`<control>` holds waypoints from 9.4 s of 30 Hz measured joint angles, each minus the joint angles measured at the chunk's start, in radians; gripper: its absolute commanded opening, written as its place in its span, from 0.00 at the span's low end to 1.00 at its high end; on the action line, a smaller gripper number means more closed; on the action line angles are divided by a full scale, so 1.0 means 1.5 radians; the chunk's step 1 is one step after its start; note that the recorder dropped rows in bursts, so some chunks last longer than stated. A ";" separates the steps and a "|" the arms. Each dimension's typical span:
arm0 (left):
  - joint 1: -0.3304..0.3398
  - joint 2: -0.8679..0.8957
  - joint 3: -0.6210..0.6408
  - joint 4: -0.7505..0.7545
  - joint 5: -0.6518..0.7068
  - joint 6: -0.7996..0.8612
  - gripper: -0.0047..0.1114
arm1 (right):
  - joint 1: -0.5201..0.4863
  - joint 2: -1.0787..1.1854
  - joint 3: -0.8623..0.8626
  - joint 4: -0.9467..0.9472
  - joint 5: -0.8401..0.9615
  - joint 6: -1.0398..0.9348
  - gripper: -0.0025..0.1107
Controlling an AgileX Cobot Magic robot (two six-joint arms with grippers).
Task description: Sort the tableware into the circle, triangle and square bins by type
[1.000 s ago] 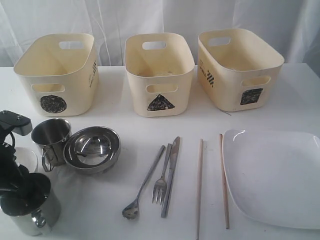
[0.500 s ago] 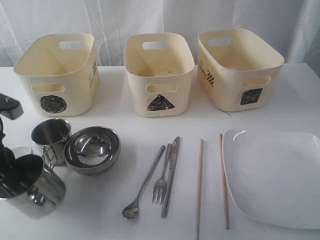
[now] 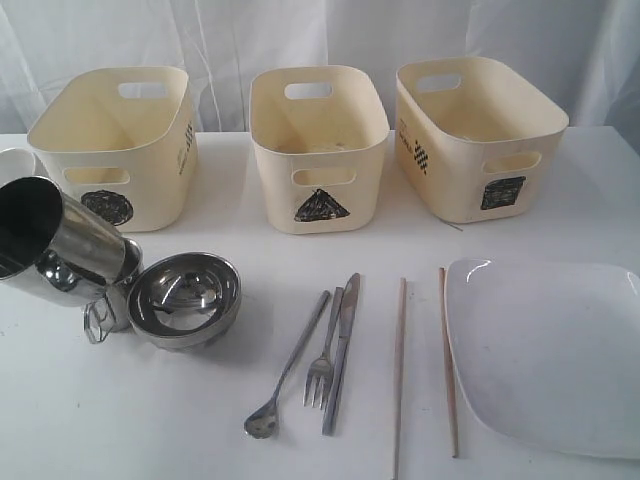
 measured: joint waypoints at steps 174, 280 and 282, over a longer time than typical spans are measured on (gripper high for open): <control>-0.026 0.553 -0.335 0.322 -0.664 -0.400 0.57 | 0.000 0.000 0.000 0.000 0.000 0.005 0.02; -0.029 0.564 -0.337 -0.014 -0.632 -0.090 0.53 | 0.000 0.000 0.000 0.000 0.000 0.018 0.02; -0.029 0.534 -0.337 -0.014 -0.596 -0.081 0.53 | 0.000 0.000 0.000 0.000 0.000 0.018 0.02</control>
